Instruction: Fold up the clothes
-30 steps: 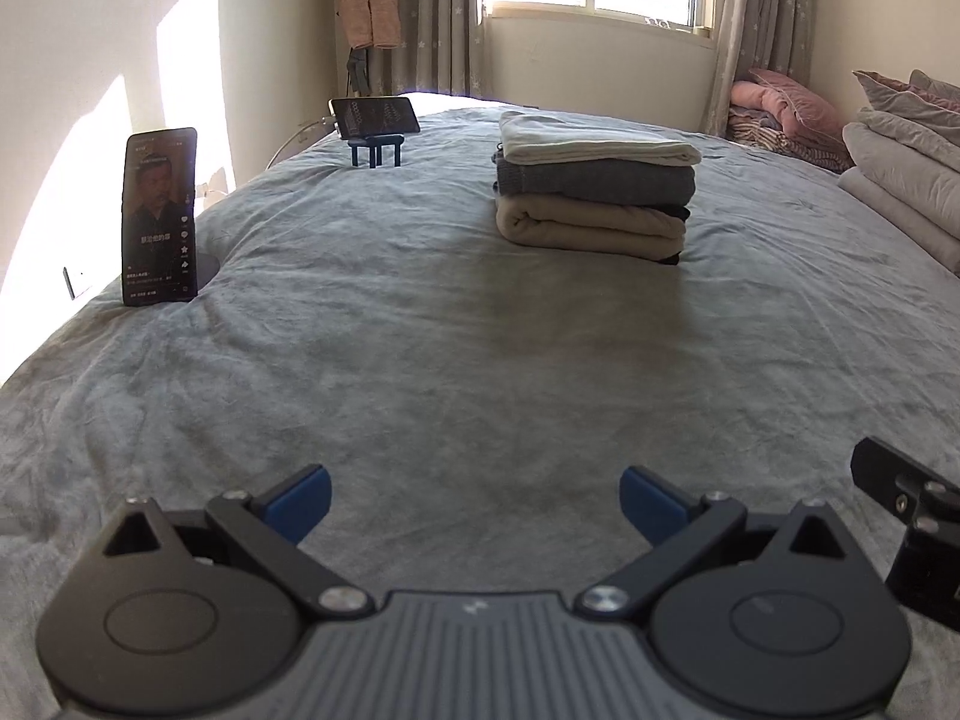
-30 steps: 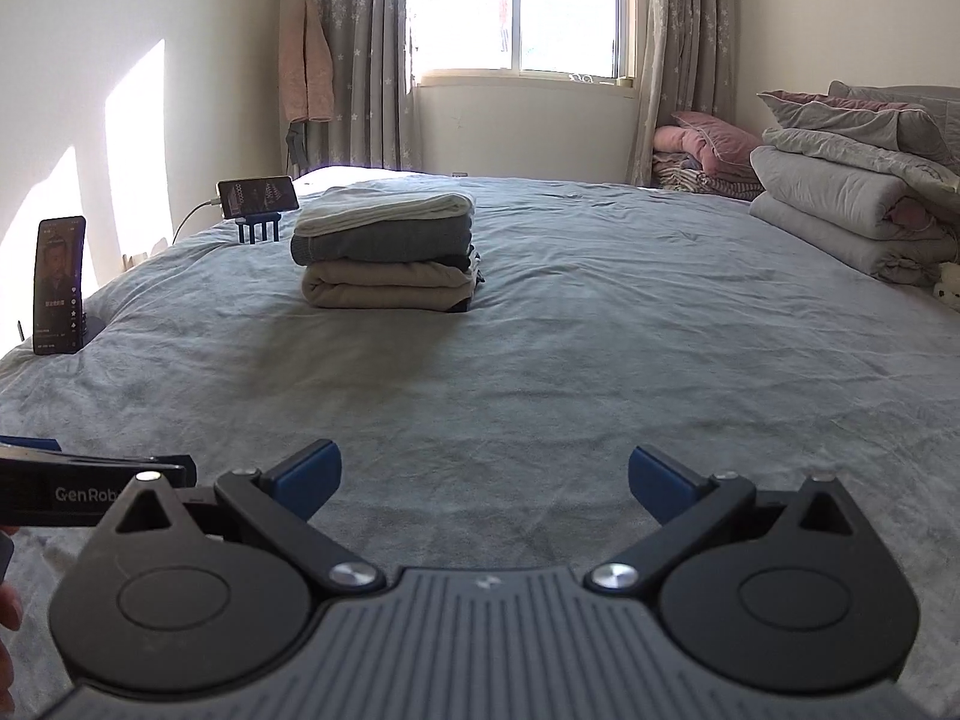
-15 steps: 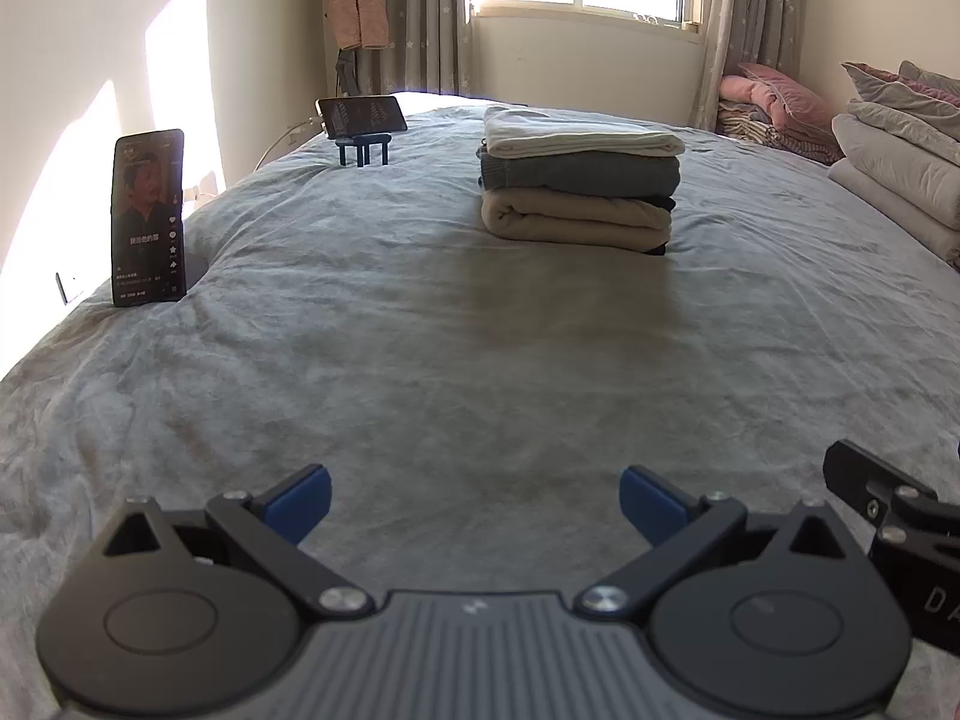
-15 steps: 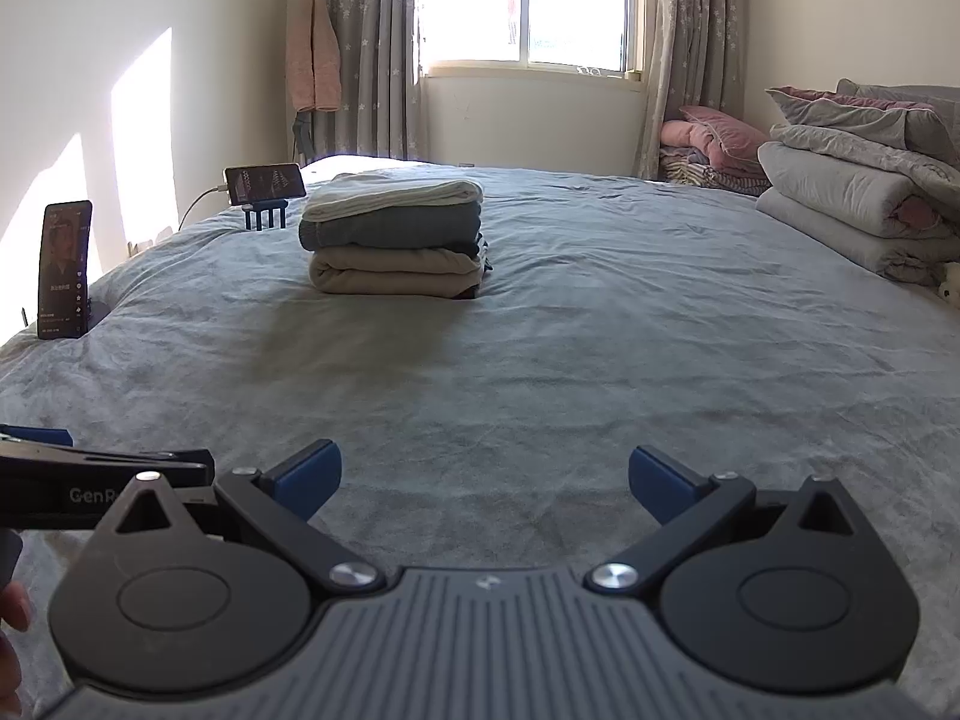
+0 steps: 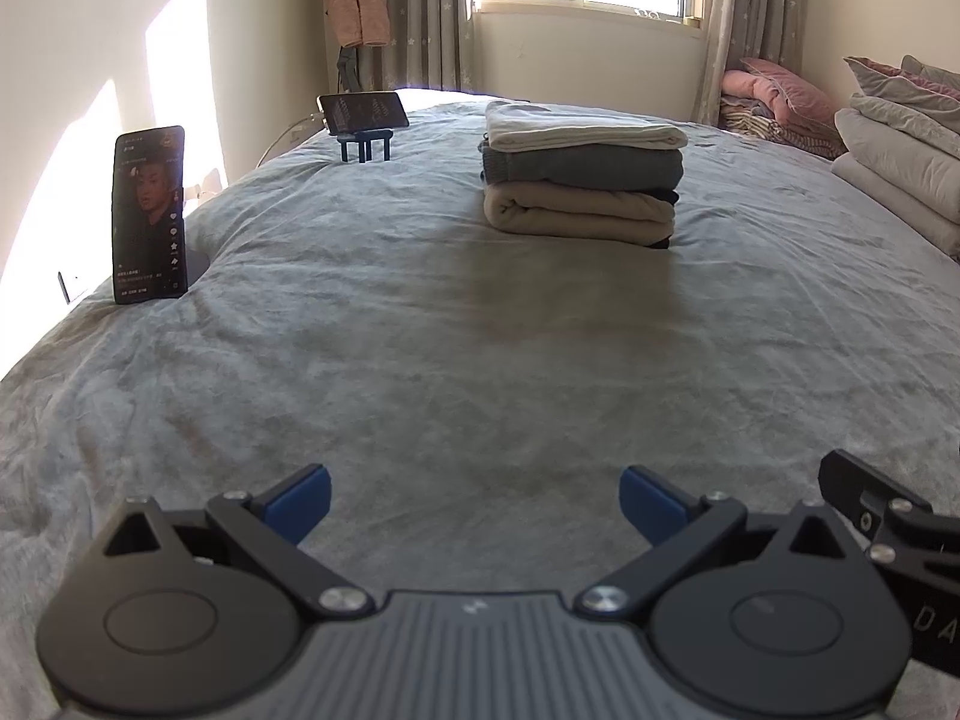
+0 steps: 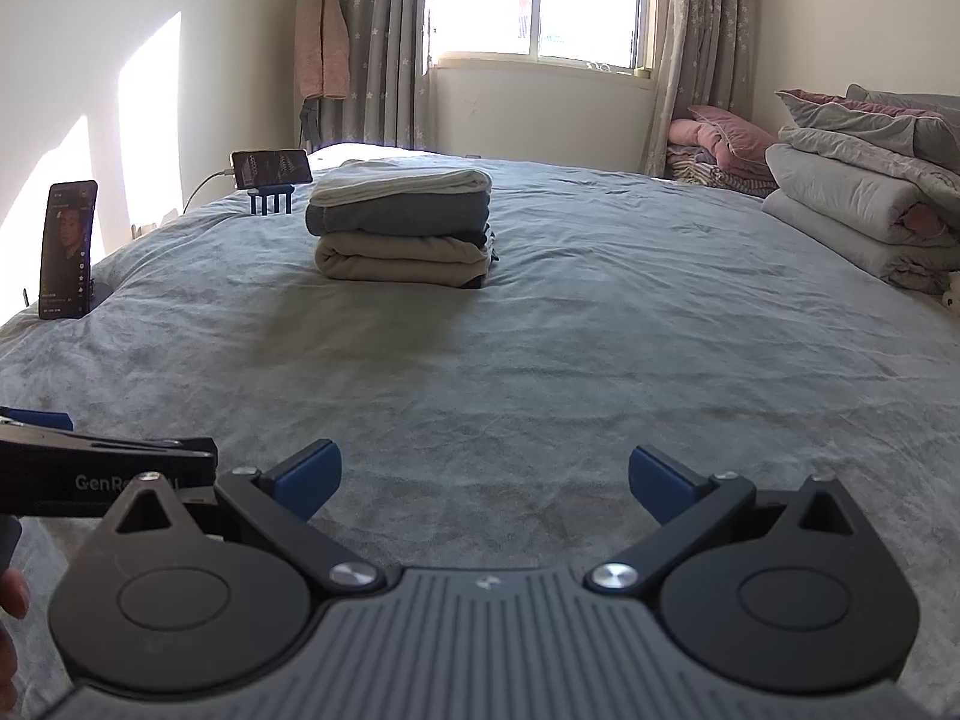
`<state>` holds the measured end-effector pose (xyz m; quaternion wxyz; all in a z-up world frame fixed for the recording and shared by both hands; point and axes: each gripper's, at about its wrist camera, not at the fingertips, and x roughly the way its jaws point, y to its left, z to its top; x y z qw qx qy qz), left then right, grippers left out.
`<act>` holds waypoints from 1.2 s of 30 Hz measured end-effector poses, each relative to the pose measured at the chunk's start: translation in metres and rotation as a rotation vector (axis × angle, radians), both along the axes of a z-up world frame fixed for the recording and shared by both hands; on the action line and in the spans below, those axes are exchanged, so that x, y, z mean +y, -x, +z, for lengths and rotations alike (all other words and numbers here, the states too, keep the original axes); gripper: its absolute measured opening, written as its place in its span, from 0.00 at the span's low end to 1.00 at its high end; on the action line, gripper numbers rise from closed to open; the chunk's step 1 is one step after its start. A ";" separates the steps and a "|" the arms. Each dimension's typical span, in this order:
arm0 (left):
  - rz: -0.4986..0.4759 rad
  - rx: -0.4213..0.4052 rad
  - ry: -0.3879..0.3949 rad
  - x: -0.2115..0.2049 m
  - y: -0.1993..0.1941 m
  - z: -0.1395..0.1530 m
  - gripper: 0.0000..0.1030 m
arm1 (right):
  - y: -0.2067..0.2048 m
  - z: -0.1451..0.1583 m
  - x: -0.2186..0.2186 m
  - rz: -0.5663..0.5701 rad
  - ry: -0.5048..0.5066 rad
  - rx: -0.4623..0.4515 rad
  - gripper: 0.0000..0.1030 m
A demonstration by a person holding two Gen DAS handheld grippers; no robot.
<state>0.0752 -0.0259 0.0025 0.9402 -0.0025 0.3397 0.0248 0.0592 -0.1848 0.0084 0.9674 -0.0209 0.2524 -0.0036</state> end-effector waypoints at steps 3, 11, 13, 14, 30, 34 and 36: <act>-0.001 0.002 0.001 0.000 0.000 0.000 0.99 | 0.000 -0.001 0.000 -0.001 -0.001 0.002 1.00; -0.001 0.009 0.000 -0.001 0.000 -0.002 0.99 | -0.001 -0.001 0.000 0.000 -0.002 0.006 1.00; 0.000 0.009 0.000 -0.001 0.000 -0.002 0.99 | 0.000 -0.002 0.000 0.000 -0.001 0.006 1.00; 0.000 0.009 0.000 -0.001 0.000 -0.002 0.99 | 0.000 -0.002 0.000 0.000 -0.001 0.007 1.00; 0.000 0.013 -0.006 -0.002 -0.001 -0.004 0.99 | -0.001 -0.003 0.002 0.001 0.005 0.017 1.00; -0.004 0.008 -0.012 -0.003 -0.001 -0.005 0.99 | -0.002 -0.004 0.002 0.004 0.009 0.021 1.00; -0.006 0.012 -0.011 -0.003 -0.002 -0.006 0.99 | -0.003 -0.005 0.003 0.004 0.012 0.025 1.00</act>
